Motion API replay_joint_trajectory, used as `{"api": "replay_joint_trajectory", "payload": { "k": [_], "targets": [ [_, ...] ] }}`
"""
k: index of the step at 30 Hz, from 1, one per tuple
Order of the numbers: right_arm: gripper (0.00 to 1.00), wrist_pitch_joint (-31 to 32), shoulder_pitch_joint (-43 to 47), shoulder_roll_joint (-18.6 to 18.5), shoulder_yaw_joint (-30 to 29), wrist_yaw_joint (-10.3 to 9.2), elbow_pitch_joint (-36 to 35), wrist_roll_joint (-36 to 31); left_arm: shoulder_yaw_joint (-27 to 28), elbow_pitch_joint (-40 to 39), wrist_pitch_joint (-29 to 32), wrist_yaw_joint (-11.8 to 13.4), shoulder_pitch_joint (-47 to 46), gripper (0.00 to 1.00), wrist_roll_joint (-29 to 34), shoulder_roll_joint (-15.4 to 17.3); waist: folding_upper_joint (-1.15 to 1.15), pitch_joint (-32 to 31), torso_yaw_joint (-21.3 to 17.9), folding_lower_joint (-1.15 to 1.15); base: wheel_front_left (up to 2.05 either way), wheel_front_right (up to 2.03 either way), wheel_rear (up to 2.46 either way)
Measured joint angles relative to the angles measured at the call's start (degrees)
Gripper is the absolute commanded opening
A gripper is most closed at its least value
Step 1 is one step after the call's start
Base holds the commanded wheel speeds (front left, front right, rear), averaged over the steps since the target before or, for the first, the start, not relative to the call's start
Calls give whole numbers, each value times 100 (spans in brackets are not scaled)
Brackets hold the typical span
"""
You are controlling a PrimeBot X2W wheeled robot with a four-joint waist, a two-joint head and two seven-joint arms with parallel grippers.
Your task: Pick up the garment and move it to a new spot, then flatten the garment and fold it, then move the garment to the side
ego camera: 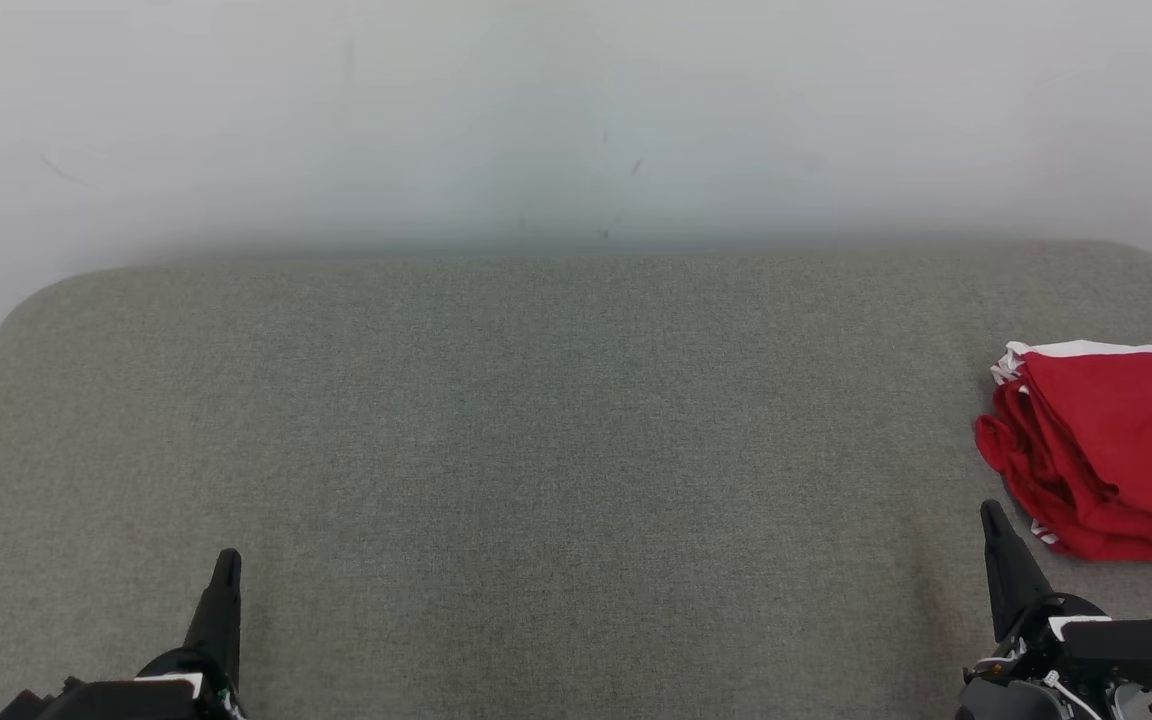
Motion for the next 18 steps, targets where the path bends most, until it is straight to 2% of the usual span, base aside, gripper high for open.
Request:
{"api": "replay_joint_trajectory", "payload": {
  "k": [18],
  "targets": [
    [0,4,-1,1,-4,0,-1,-1,1,-2,0,0,-1,0,0,0,0,0,0,0,0,0,0]
  ]
}}
